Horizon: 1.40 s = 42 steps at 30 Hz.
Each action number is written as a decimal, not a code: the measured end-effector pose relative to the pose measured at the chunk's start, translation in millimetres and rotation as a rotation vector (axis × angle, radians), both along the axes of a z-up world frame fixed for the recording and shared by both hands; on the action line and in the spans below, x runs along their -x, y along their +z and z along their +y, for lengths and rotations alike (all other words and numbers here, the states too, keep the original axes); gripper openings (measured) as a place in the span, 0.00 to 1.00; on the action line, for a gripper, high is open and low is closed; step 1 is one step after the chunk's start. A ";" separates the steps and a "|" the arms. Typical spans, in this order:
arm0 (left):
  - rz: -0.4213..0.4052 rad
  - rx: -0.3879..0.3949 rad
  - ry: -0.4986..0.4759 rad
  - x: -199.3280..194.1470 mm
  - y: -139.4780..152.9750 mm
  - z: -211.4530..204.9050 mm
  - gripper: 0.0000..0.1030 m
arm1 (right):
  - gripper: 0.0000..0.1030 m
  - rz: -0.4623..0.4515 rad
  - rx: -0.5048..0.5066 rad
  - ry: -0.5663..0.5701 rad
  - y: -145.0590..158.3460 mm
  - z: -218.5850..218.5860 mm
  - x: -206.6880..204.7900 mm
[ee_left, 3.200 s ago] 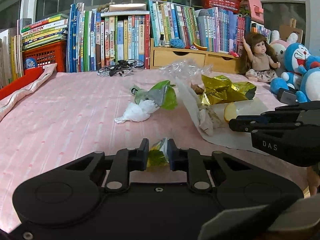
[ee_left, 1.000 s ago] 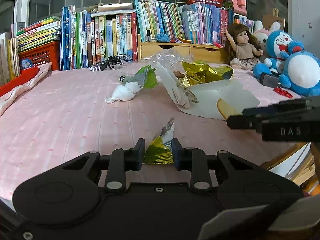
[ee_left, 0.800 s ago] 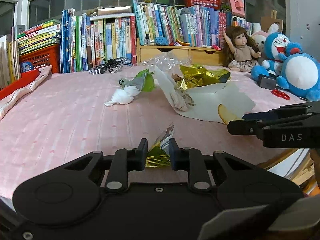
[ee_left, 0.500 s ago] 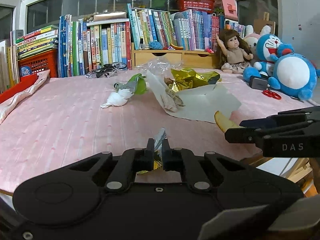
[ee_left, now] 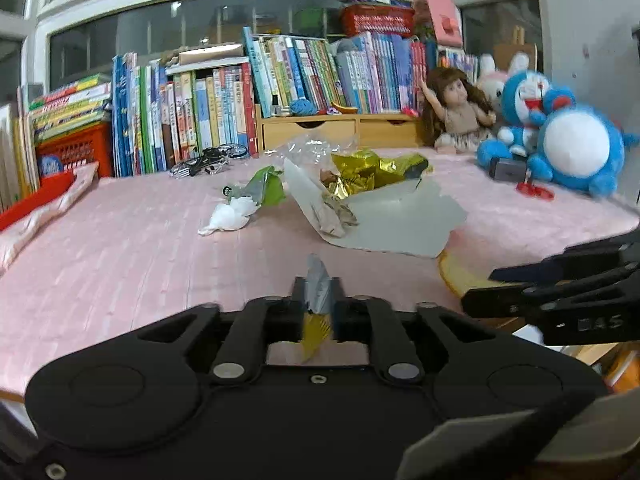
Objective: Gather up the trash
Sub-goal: 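Lift the wrapper and apple slice off the bed with both tools, then lower both held items below the bed edge and release into the black bag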
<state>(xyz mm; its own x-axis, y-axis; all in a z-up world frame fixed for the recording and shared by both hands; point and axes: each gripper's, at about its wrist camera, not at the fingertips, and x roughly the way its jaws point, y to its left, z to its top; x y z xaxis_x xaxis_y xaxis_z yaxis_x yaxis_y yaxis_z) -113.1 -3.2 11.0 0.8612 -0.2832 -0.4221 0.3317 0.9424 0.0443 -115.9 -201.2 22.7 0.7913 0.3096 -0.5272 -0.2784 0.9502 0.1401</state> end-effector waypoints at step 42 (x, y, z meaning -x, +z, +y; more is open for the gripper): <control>0.114 0.049 -0.060 58.0 -3.2 2.5 0.03 | 0.44 0.112 -0.051 0.031 -17.1 3.0 40.2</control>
